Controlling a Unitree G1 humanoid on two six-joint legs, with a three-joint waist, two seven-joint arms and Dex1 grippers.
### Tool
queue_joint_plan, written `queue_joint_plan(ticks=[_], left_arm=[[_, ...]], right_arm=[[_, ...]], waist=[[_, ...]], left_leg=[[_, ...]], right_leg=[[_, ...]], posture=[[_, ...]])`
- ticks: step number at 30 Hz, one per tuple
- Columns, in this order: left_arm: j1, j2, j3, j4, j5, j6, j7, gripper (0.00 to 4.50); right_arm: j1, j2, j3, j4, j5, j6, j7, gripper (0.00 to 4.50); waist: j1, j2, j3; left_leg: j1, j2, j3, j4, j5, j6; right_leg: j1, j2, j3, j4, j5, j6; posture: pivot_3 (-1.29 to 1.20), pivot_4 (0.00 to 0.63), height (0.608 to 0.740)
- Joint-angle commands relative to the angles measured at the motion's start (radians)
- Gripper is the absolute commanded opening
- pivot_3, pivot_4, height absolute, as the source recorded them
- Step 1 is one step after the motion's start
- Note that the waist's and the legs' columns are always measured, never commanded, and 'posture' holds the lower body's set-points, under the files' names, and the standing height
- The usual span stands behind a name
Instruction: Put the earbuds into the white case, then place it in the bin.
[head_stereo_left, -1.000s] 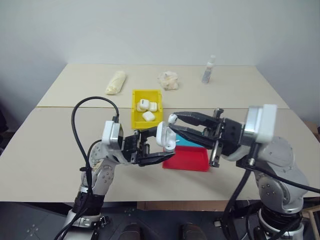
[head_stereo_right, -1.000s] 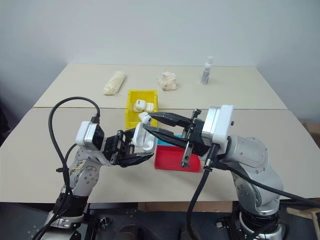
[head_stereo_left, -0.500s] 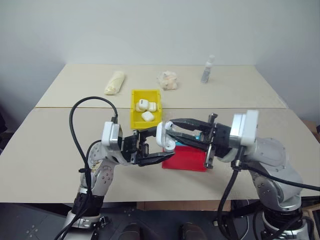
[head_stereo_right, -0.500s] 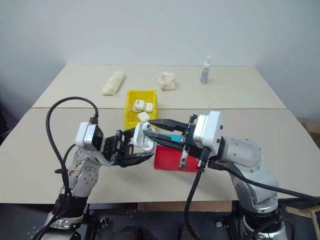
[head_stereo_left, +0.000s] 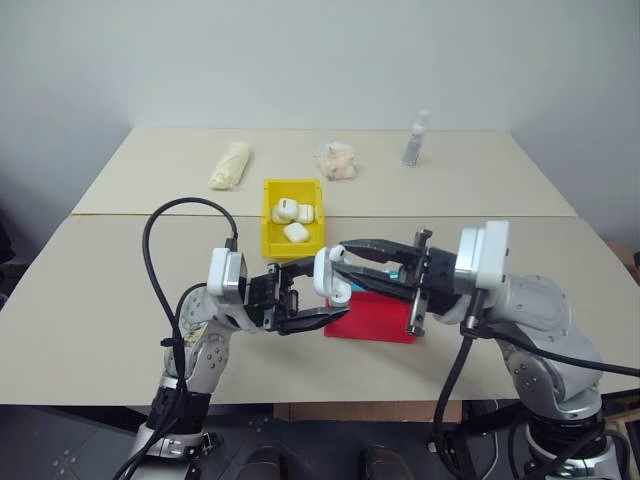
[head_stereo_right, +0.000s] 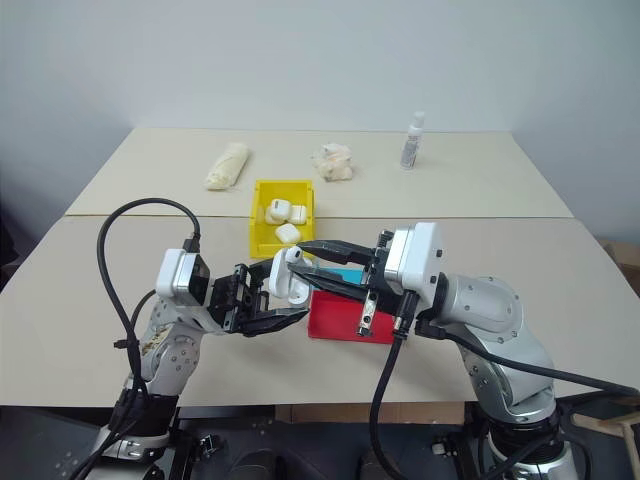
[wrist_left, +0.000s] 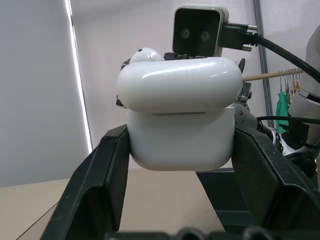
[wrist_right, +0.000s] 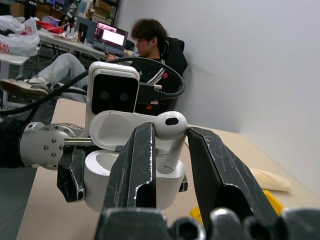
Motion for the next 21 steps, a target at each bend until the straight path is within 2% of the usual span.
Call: queue_joint_plan(ticks=[1, 20, 21], left_arm=[[-0.006, -0.009, 0.004, -0.012, 0.003, -0.034, -0.01, 2.76], [-0.01, -0.034, 0.01, 0.009, 0.014, -0.073, -0.027, 2.76], [-0.01, -0.034, 0.01, 0.009, 0.016, -0.073, -0.024, 2.76]], right_arm=[[0.005, -0.009, -0.004, -0.004, 0.01, -0.022, -0.004, 0.92], [0.024, -0.057, 0.01, 0.018, 0.016, -0.001, -0.003, 0.92], [0.024, -0.061, 0.014, 0.017, 0.009, -0.005, -0.003, 1.51]], waist=[[0.0, 0.0, 0.0], [0.0, 0.0, 0.0], [0.0, 0.0, 0.0]], left_leg=[[0.0, 0.0, 0.0, 0.0, 0.0, 0.0], [0.0, 0.0, 0.0, 0.0, 0.0, 0.0], [0.0, 0.0, 0.0, 0.0, 0.0, 0.0]], right_leg=[[0.0, 0.0, 0.0, 0.0, 0.0, 0.0], [0.0, 0.0, 0.0, 0.0, 0.0, 0.0], [0.0, 0.0, 0.0, 0.0, 0.0, 0.0]], posture=[[0.0, 0.15, 0.74], [0.0, 0.15, 0.74], [0.0, 0.15, 0.74]])
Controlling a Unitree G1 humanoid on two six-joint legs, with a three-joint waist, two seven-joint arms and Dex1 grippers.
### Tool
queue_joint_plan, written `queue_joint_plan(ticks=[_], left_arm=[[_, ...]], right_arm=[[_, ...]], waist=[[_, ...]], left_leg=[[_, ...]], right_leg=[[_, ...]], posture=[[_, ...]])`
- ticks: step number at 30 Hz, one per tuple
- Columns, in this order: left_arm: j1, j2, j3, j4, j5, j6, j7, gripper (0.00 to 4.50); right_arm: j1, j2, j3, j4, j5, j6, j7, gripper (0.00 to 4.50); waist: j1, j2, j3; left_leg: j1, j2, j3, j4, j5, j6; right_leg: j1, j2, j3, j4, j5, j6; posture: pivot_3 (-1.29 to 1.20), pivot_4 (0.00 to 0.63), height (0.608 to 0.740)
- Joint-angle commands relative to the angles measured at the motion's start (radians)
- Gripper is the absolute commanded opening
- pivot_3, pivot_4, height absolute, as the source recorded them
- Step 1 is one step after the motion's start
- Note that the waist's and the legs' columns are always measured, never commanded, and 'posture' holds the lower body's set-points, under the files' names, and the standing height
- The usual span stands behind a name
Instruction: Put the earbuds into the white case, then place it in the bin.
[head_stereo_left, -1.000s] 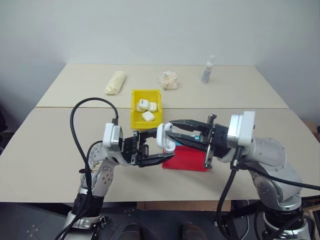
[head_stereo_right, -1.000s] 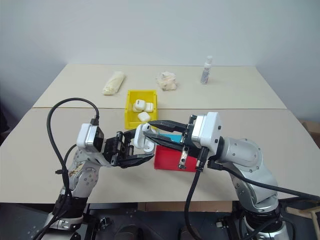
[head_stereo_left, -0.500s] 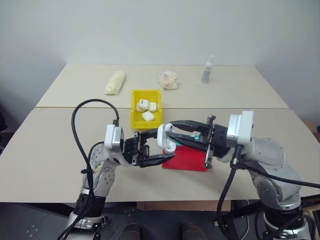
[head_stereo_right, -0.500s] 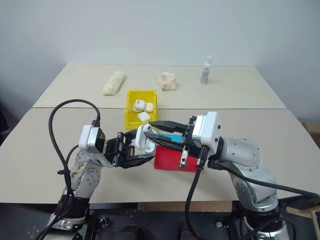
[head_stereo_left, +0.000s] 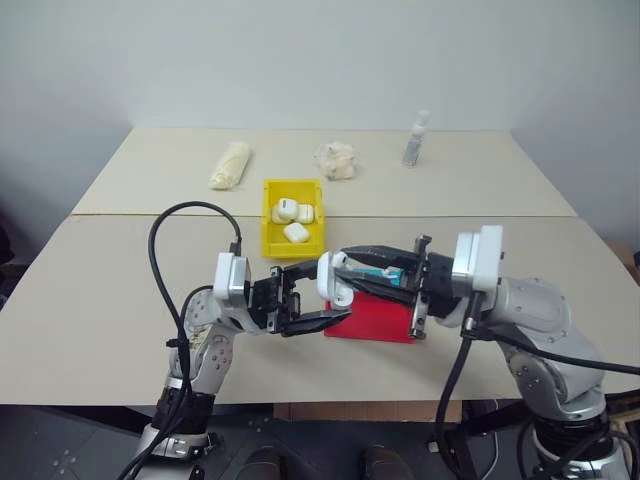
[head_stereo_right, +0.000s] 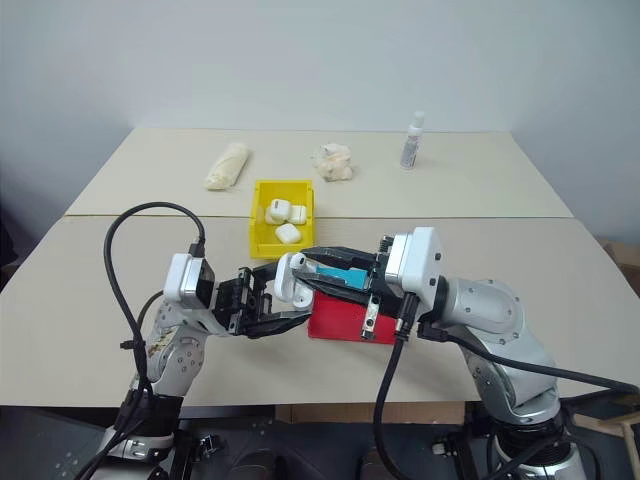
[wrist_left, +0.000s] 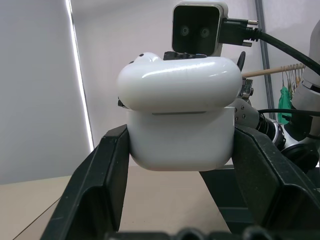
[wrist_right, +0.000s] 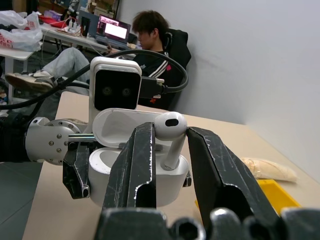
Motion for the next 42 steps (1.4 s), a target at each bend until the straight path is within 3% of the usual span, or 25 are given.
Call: queue_joint_plan(ticks=[1, 2, 12, 15, 18, 22, 25, 33, 42], left_arm=[[-0.012, -0.011, 0.012, -0.028, -0.014, -0.036, -0.003, 2.76], [-0.012, -0.012, 0.012, -0.027, -0.013, -0.037, -0.003, 2.76], [-0.003, -0.002, 0.013, 0.005, 0.024, -0.069, -0.006, 2.76], [0.018, 0.049, 0.025, 0.066, 0.085, -0.12, -0.029, 2.76], [0.057, 0.102, 0.056, 0.134, 0.119, -0.194, -0.056, 2.76], [0.119, 0.143, 0.066, 0.145, 0.136, -0.231, -0.064, 2.76], [0.153, 0.151, 0.063, 0.144, 0.15, -0.248, -0.053, 2.76], [0.192, 0.128, 0.043, 0.106, 0.172, -0.263, 0.018, 2.76], [0.208, 0.114, 0.028, 0.089, 0.191, -0.282, 0.072, 2.76]], right_arm=[[0.005, -0.023, 0.007, 0.0, -0.016, 0.003, -0.005, 1.76], [0.005, -0.026, 0.012, 0.001, -0.028, -0.003, -0.007, 2.01], [0.021, -0.065, -0.017, -0.009, -0.019, -0.036, 0.028, 2.01], [-0.013, -0.113, -0.114, 0.012, 0.053, -0.021, 0.043, 2.01], [-0.141, -0.245, -0.158, 0.117, 0.048, 0.083, 0.049, 2.01], [-0.306, -0.421, -0.004, 0.278, -0.124, 0.109, 0.162, 2.01], [-0.454, -0.466, 0.177, 0.42, -0.279, 0.088, 0.287, 2.01], [-0.741, -0.336, 0.525, 0.812, -0.667, -0.089, 0.472, 2.01], [-0.928, -0.085, 0.655, 1.273, -0.873, -0.279, 0.509, 2.01]], waist=[[0.0, 0.0, 0.0], [0.0, 0.0, 0.0], [0.0, 0.0, 0.0], [0.001, 0.0, 0.0], [-0.006, 0.001, 0.0], [-0.002, 0.001, 0.0], [-0.002, 0.001, 0.0], [-0.004, 0.001, 0.001], [-0.003, 0.002, 0.001]], left_leg=[[0.0, 0.0, 0.0, 0.0, 0.0, 0.0], [0.0, 0.0, 0.0, 0.0, 0.0, 0.0], [0.0, 0.0, 0.0, 0.0, 0.0, 0.0], [0.0, 0.0, 0.0, 0.0, 0.0, 0.0], [0.001, 0.0, 0.002, 0.0, 0.0, 0.0], [0.001, 0.001, 0.002, -0.002, 0.0, 0.0], [0.0, 0.001, 0.003, -0.002, 0.0, 0.0], [-0.001, 0.001, 0.004, -0.002, 0.0, 0.0], [-0.002, 0.001, 0.004, -0.002, 0.0, -0.001]], right_leg=[[0.0, 0.0, 0.0, 0.0, 0.0, 0.0], [0.0, 0.0, 0.0, 0.0, 0.0, 0.0], [0.0, 0.0, 0.0, 0.0, 0.0, 0.0], [0.0, 0.0, 0.0, 0.0, 0.0, 0.0], [0.0, 0.0, 0.002, 0.001, 0.0, 0.0], [-0.001, 0.0, 0.001, -0.001, 0.0, -0.001], [-0.002, 0.0, 0.002, -0.001, 0.0, -0.001], [-0.004, 0.0, 0.002, 0.0, 0.0, -0.001], [-0.006, 0.0, 0.002, 0.001, 0.0, -0.001]], posture=[[0.0, 0.15, 0.74], [0.0, 0.15, 0.74], [0.0, 0.15, 0.74], [0.0, 0.15, 0.74], [0.0, 0.15, 0.74], [0.0, 0.15, 0.74], [0.0, 0.15, 0.74], [0.0, 0.15, 0.74], [0.0, 0.15, 0.74]])
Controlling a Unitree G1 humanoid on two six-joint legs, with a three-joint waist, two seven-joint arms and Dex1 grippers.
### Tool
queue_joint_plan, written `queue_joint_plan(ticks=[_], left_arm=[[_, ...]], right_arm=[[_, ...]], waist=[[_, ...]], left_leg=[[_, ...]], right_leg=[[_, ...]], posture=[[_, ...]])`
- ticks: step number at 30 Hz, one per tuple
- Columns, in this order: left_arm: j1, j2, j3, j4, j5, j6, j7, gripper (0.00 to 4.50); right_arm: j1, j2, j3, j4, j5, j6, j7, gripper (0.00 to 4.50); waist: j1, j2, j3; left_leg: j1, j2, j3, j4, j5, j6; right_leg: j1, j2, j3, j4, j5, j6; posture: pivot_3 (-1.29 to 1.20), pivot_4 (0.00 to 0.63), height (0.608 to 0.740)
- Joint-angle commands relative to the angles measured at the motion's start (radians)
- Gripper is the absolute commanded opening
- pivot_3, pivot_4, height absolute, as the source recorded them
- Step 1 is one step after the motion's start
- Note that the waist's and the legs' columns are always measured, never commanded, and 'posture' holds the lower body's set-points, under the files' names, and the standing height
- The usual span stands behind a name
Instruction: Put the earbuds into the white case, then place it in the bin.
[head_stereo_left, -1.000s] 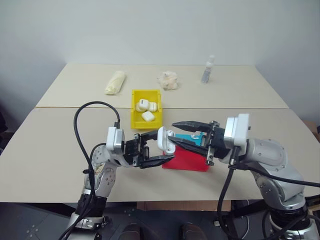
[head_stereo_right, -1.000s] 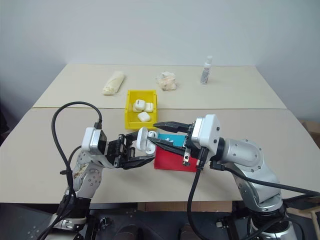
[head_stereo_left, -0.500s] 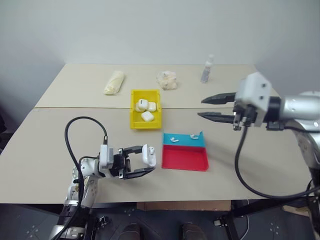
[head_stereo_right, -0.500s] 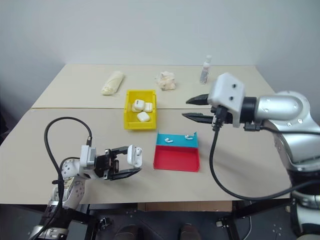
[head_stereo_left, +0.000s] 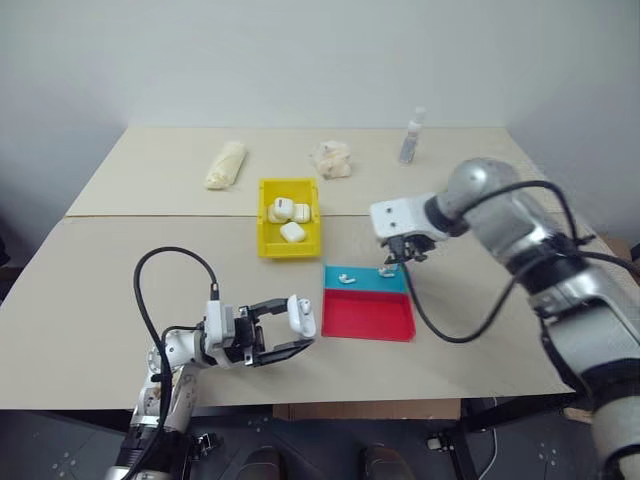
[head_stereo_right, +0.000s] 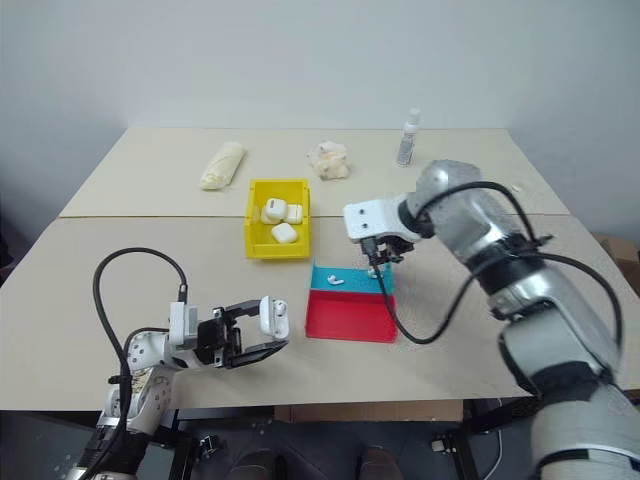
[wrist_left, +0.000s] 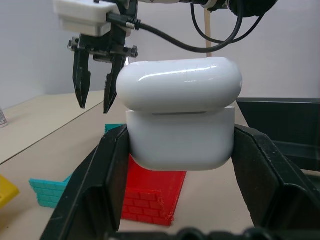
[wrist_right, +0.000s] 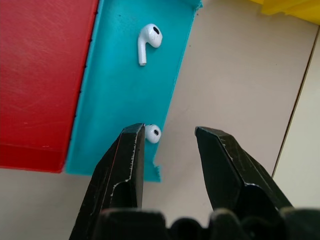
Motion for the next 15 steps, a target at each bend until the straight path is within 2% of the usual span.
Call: queue_joint_plan(ticks=[1, 5, 15], left_arm=[[0.01, -0.01, -0.007, -0.042, -0.002, -0.024, 0.024, 2.76], [0.033, -0.011, -0.01, -0.052, 0.006, -0.047, 0.038, 2.76], [0.038, -0.001, -0.017, -0.054, 0.013, -0.071, 0.071, 2.76]], right_arm=[[-0.048, 0.034, 0.007, 0.143, -0.065, -0.089, -0.003, 2.01], [-0.068, 0.088, 0.006, 0.282, -0.114, -0.137, -0.022, 2.01], [-0.079, 0.152, -0.016, 0.45, -0.167, -0.201, -0.083, 2.01]], waist=[[0.005, 0.0, 0.0], [0.005, 0.0, 0.0], [-0.002, 0.001, 0.0]], left_leg=[[0.0, 0.0, 0.0, 0.0, 0.0, 0.0], [-0.001, 0.0, 0.0, 0.0, 0.0, -0.001], [-0.002, 0.0, 0.001, 0.0, 0.001, -0.002]], right_leg=[[0.0, 0.0, 0.0, 0.0, 0.0, 0.0], [0.0, 0.0, 0.0, -0.001, 0.0, 0.0], [-0.004, 0.0, 0.002, 0.009, 0.0, 0.0]], posture=[[0.0, 0.15, 0.74], [0.0, 0.15, 0.74], [0.0, 0.15, 0.74]])
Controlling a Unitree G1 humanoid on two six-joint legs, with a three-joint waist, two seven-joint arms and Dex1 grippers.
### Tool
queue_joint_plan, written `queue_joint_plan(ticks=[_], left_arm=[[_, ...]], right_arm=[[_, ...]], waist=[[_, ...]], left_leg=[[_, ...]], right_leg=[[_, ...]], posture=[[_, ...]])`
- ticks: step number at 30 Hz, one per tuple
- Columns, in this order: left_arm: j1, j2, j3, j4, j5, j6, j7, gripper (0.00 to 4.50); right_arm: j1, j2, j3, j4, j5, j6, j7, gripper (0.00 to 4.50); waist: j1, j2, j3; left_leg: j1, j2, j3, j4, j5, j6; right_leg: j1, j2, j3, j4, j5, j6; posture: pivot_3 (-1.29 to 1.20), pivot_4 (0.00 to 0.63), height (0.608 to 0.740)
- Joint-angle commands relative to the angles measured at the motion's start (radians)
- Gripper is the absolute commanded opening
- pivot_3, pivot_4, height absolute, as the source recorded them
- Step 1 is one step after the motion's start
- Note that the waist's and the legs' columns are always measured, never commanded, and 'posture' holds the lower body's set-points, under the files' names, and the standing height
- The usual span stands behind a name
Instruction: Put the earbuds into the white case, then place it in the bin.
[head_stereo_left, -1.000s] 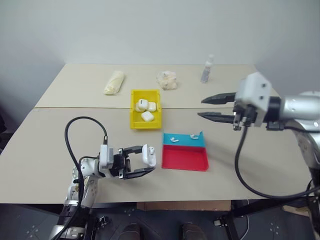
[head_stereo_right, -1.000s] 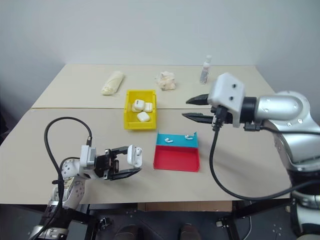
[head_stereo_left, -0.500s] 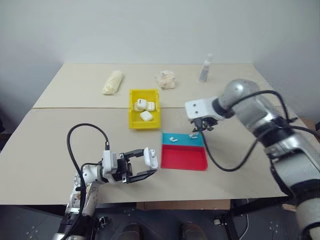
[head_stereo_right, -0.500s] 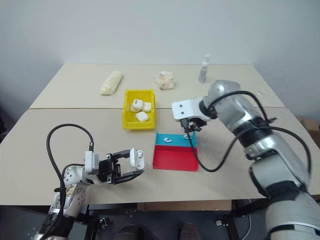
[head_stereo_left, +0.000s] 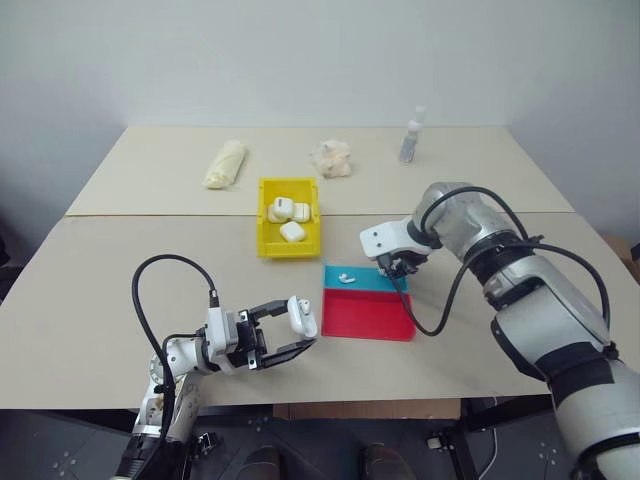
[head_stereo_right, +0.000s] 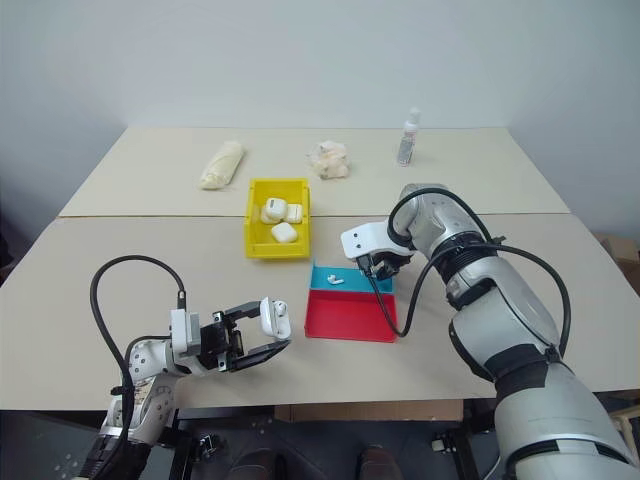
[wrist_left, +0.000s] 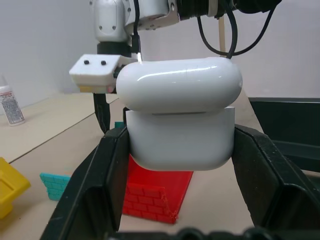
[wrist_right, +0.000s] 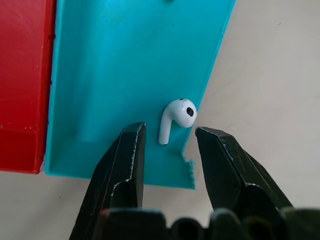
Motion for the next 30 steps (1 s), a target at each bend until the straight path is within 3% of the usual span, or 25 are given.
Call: queue_joint_plan(ticks=[1, 30], left_arm=[[-0.005, 0.008, -0.002, -0.035, 0.004, -0.027, 0.006, 2.76], [-0.022, 0.033, 0.001, -0.015, 0.01, -0.045, 0.006, 2.76]], right_arm=[[-0.042, 0.006, -0.037, 0.033, -0.015, -0.033, -0.02, 2.01], [-0.038, 0.05, -0.095, 0.11, -0.062, -0.08, -0.047, 2.01]], waist=[[0.0, 0.0, 0.0], [-0.005, 0.0, 0.0]], left_leg=[[-0.001, 0.0, 0.0, 0.0, 0.0, 0.0], [-0.004, 0.0, 0.003, 0.0, 0.001, -0.002]], right_leg=[[-0.001, 0.0, 0.0, 0.0, 0.0, 0.0], [-0.007, 0.0, 0.004, 0.004, 0.0, 0.0]], posture=[[0.0, 0.15, 0.74], [0.0, 0.15, 0.74]])
